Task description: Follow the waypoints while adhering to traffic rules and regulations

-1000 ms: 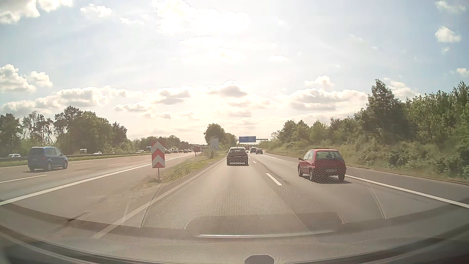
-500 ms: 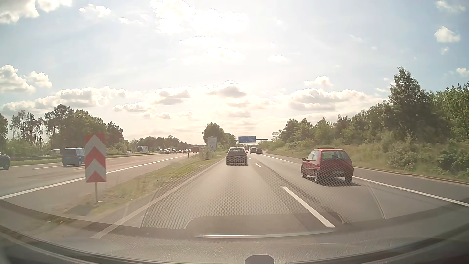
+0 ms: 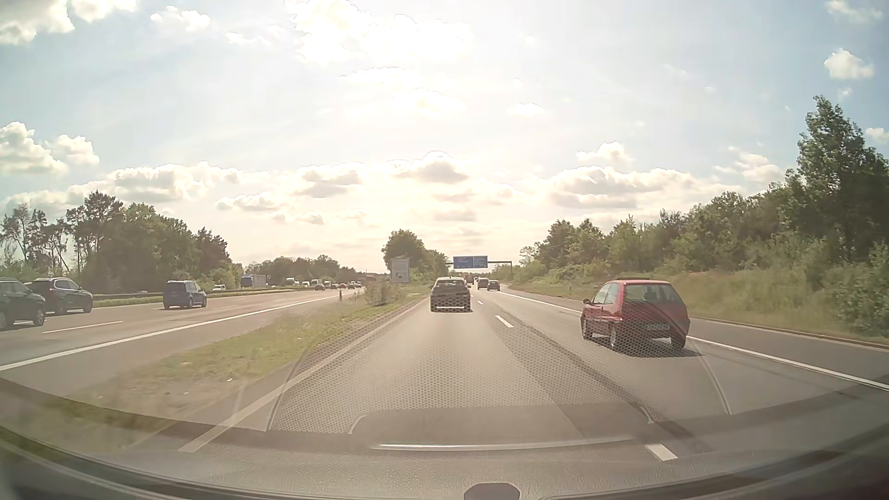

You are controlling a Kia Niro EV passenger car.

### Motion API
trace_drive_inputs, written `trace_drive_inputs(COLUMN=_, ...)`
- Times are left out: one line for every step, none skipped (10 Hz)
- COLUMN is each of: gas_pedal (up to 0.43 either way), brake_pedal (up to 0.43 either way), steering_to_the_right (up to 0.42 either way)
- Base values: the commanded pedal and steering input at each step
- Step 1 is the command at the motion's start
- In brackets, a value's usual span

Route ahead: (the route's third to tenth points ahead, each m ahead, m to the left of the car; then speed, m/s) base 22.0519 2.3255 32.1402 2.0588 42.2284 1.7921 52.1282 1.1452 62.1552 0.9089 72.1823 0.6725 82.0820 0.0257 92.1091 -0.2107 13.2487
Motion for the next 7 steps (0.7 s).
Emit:
trace_drive_inputs(gas_pedal=0.11, brake_pedal=0.0, steering_to_the_right=-0.004)
trace_drive_inputs(gas_pedal=0.11, brake_pedal=0.0, steering_to_the_right=-0.003)
trace_drive_inputs(gas_pedal=0.11, brake_pedal=0.0, steering_to_the_right=-0.002)
trace_drive_inputs(gas_pedal=0.11, brake_pedal=0.0, steering_to_the_right=-0.003)
trace_drive_inputs(gas_pedal=0.11, brake_pedal=0.0, steering_to_the_right=-0.002)
trace_drive_inputs(gas_pedal=0.11, brake_pedal=0.0, steering_to_the_right=-0.002)
trace_drive_inputs(gas_pedal=0.11, brake_pedal=0.0, steering_to_the_right=-0.002)
